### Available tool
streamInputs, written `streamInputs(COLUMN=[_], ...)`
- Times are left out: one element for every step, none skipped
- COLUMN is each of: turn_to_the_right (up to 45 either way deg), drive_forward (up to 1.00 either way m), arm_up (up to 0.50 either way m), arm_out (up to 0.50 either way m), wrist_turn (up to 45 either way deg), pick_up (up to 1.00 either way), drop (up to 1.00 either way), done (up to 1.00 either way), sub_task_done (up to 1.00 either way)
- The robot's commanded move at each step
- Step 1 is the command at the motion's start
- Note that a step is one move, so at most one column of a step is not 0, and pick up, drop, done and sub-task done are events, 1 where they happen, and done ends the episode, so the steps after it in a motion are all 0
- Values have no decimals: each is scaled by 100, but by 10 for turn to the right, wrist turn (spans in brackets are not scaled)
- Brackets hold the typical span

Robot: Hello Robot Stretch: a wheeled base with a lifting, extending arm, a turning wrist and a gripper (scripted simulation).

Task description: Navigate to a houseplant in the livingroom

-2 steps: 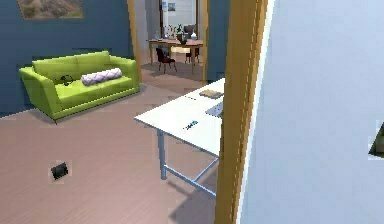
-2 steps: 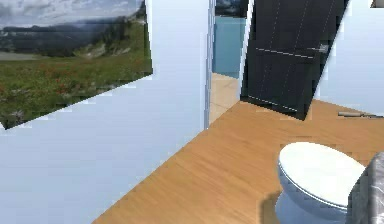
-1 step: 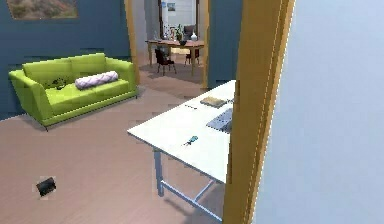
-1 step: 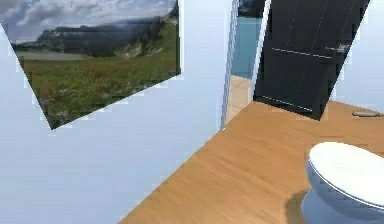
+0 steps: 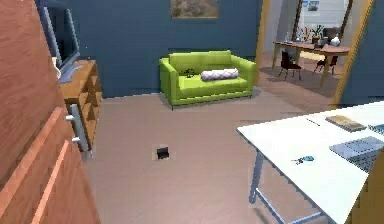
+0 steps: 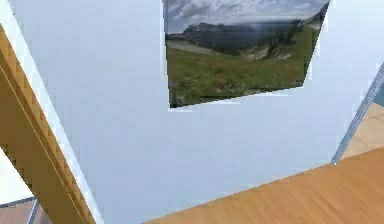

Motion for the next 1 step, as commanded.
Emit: streamInputs(turn_to_the_right=[0], drive_forward=[100], arm_up=[0], arm_out=[0], wrist_turn=[0], pick_up=[0], drop=[0], done=[0], sub_task_done=[0])
